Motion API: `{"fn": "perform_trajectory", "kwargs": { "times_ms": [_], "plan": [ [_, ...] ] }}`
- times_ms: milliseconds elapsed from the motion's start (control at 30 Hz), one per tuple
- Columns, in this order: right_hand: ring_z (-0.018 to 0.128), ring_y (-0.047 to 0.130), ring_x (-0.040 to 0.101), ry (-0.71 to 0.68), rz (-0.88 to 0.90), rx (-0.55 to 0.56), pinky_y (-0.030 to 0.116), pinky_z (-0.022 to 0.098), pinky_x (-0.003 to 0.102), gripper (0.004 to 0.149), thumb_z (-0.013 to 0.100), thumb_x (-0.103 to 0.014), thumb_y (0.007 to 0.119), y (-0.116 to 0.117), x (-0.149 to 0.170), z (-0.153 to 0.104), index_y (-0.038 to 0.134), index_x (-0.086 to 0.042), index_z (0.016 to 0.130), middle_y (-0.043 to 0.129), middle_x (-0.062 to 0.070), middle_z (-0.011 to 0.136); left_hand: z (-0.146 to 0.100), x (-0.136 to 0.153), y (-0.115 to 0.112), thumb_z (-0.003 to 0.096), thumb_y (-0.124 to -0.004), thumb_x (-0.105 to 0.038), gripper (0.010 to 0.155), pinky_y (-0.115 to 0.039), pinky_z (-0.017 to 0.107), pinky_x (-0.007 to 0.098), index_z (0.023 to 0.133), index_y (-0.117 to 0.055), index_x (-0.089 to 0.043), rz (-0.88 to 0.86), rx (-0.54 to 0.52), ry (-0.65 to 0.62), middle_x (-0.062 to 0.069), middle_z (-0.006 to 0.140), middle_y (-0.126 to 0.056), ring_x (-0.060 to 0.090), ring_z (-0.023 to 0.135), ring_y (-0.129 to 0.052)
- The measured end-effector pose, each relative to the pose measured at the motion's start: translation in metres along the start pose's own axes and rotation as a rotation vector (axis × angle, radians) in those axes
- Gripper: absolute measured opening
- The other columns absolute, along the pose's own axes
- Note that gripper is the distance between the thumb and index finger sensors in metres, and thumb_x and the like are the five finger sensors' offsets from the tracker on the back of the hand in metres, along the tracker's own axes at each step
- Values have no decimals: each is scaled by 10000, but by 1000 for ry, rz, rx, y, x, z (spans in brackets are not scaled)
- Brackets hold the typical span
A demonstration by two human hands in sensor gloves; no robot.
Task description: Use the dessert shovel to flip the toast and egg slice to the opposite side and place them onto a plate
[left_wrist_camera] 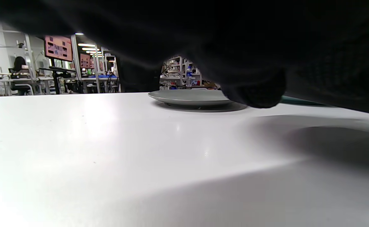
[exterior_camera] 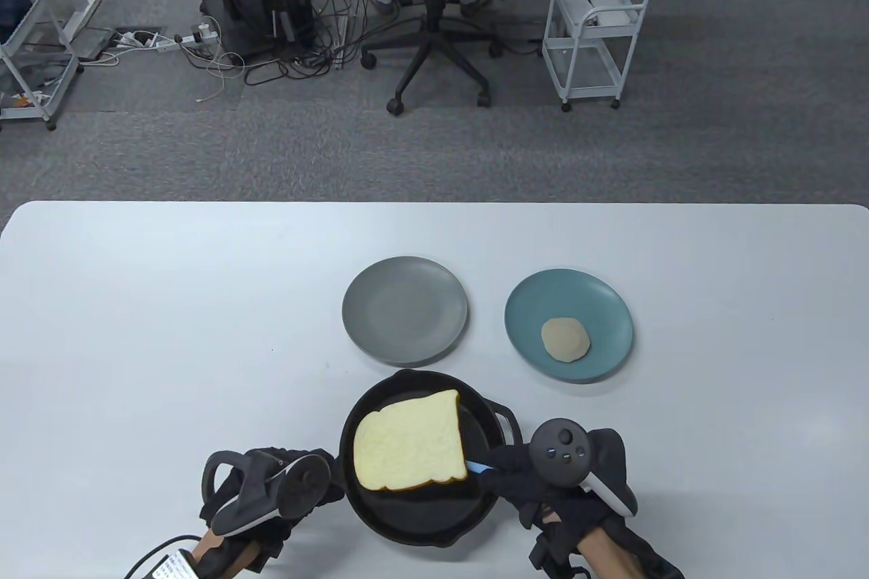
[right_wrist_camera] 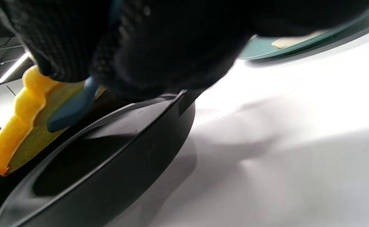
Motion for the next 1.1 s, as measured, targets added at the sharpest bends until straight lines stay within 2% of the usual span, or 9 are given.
{"fn": "perform_trajectory", "kwargs": {
  "times_ms": [133,267,333,400,500,567,700,833,1100],
  "plan": [
    [160,1028,125,38,45,25,874,138,309,481,374,-495,913,-10,10,-1,1005,-191,736,1098,-80,409,1,5,-2,243,-858,-664,483,-889,140,353,567,-1007,-338,-39,24,5,-149,152,-1006,131,-11,-961],
    [168,1028,133,119,72,113,873,145,314,477,379,-484,915,-26,25,-4,1003,-185,740,1098,-72,417,2,7,-2,244,-858,-663,483,-888,142,354,567,-1007,-337,-43,26,12,-149,151,-1006,143,-10,-959],
    [177,1029,141,158,85,190,872,151,319,475,383,-475,917,-36,31,-8,998,-182,748,1098,-65,427,3,9,-3,244,-857,-665,484,-889,143,353,567,-1007,-337,-59,43,17,-149,152,-1006,144,-9,-959],
    [195,1037,149,164,56,328,876,164,326,473,381,-469,921,-46,32,-14,994,-187,753,1099,-60,440,4,11,-4,244,-856,-665,484,-890,143,352,569,-1006,-338,-74,52,20,-150,153,-1006,129,-9,-962],
    [278,1065,176,96,-68,512,889,230,347,460,369,-450,942,-51,17,-23,986,-220,765,1104,-58,503,4,12,-5,249,-855,-666,485,-890,145,353,571,-1005,-336,-92,68,27,-150,156,-1006,129,-7,-963],
    [362,1075,188,31,-175,560,893,294,362,449,371,-436,949,-47,4,-25,970,-258,783,1095,-60,575,4,12,-5,248,-854,-666,485,-890,146,352,571,-1005,-338,-101,73,29,-151,155,-1006,129,-6,-963],
    [433,1080,191,-83,-293,509,893,350,378,443,367,-430,951,-29,-16,-22,963,-290,787,1087,-69,629,4,13,-6,252,-854,-665,492,-891,144,352,578,-1007,-329,-148,91,60,-152,154,-1004,139,-8,-962],
    [435,1080,185,-100,-326,479,894,350,378,444,371,-432,945,-21,-19,-19,964,-284,789,1086,-65,631,4,13,-5,250,-863,-660,484,-888,147,355,574,-1007,-331,-129,73,53,-148,154,-1003,139,-6,-961],
    [417,1077,184,-76,-307,466,893,343,379,451,381,-432,931,-22,-12,-17,963,-259,796,1086,-55,618,4,13,-4,251,-860,-659,485,-888,149,356,576,-1006,-330,-123,53,54,-147,156,-1002,138,-4,-961]
  ]
}}
Point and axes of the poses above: the tracker on the back of each hand, its own x axis roughly to the little-finger side, its own z axis roughly from the wrist to the fingertips, y = z × x, the point moved 3 cm from there along z, roughly from the wrist to the fingertips
